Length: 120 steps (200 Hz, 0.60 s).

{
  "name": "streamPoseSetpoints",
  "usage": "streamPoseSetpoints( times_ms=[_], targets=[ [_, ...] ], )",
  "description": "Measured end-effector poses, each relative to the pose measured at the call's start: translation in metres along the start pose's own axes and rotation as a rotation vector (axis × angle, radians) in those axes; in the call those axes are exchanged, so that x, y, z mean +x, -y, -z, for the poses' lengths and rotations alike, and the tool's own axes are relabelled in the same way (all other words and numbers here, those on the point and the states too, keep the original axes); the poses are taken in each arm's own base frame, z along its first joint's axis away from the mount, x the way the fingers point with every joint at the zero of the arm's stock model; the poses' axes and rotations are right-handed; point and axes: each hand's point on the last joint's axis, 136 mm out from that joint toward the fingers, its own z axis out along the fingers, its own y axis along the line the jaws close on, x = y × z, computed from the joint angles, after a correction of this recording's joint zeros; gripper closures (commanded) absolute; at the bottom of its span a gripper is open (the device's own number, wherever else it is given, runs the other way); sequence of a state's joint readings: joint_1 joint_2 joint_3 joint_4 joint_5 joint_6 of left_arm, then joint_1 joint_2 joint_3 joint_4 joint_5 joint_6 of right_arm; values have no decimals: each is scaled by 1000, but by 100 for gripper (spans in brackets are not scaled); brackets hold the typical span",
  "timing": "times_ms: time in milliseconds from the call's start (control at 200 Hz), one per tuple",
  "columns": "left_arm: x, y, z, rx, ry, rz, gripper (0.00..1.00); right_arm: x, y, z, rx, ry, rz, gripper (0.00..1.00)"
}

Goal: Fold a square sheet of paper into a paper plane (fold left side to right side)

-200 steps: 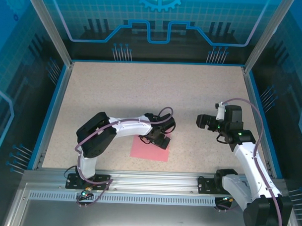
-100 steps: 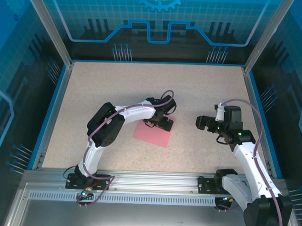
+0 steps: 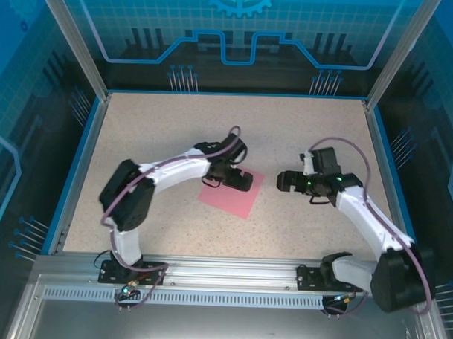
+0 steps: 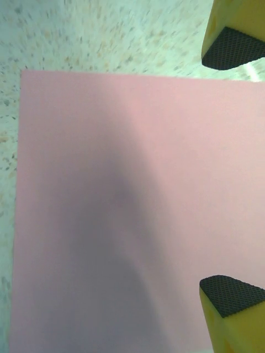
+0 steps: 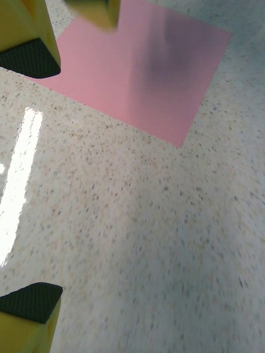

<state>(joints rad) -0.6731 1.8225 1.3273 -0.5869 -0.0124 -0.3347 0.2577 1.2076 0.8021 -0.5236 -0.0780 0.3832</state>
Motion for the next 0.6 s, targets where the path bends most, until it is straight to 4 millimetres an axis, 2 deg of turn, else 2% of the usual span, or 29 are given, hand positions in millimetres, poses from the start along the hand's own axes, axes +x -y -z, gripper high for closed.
streamPoseSetpoints(
  times_ms=[50,130,240,350,600],
  targets=[
    [2,-7,15,41,23,41,5,-2,-11,-12,5,-40,19,1],
    [5,-17,24,93,36,103,10,-7,-27,-33,20,-91,40,1],
    [22,-28,14,135,-21,175,16,-12,-41,-62,45,-150,45,1],
    [37,-30,6,159,-81,216,19,-17,-54,-90,77,-193,55,1],
    [46,-33,0,159,-131,250,23,-27,-76,-119,128,-229,98,1]
  ],
)
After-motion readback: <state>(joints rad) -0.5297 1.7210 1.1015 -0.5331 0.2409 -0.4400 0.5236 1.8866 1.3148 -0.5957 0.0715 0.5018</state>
